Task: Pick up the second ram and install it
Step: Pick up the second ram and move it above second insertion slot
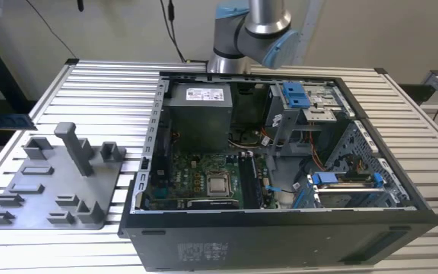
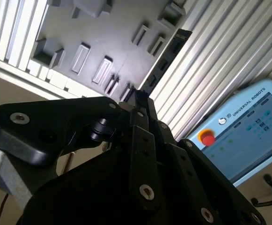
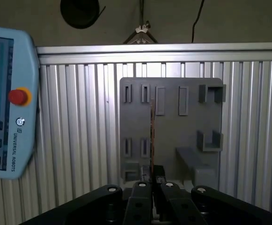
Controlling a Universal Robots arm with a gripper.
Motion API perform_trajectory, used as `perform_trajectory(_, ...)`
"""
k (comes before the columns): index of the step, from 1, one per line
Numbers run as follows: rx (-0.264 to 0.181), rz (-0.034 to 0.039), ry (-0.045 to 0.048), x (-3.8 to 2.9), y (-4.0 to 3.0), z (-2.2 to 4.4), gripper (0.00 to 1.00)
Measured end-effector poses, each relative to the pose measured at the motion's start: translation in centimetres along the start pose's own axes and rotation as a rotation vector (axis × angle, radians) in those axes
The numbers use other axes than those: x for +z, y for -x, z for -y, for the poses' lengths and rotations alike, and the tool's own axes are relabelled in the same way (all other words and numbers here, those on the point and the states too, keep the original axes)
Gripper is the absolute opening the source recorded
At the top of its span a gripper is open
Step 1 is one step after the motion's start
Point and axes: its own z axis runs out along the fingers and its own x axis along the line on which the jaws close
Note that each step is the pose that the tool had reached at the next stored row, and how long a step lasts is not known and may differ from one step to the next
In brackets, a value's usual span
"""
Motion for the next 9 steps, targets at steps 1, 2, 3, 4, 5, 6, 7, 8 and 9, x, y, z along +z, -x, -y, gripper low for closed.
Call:
perform_trajectory(1, 0.0, 0.0, 0.0, 0.01, 0.0, 0.13, 0.14)
perform_trajectory(2, 0.0, 0.0, -0.0001, 0.02, 0.01, 0.27, 0.14)
perform_trajectory(3, 0.0, 0.0, -0.0001, 0.02, 0.01, 0.41, 0.14)
perform_trajectory(4, 0.0, 0.0001, -0.0001, 0.03, 0.02, 0.56, 0.14)
perform_trajectory(5, 0.0, 0.0, 0.0, 0.03, 0.02, 0.69, 0.14)
perform_trajectory(6, 0.0, 0.0, 0.0, 0.03, 0.02, 0.83, 0.14)
perform_trajectory(7, 0.0, 0.0, -0.0001, 0.04, 0.03, 0.96, 0.14)
perform_trajectory(8, 0.0, 0.0001, -0.0001, 0.05, 0.04, 1.09, 0.14)
perform_trajectory(9, 0.0, 0.0, 0.0, 0.05, 0.04, 1.23, 0.14)
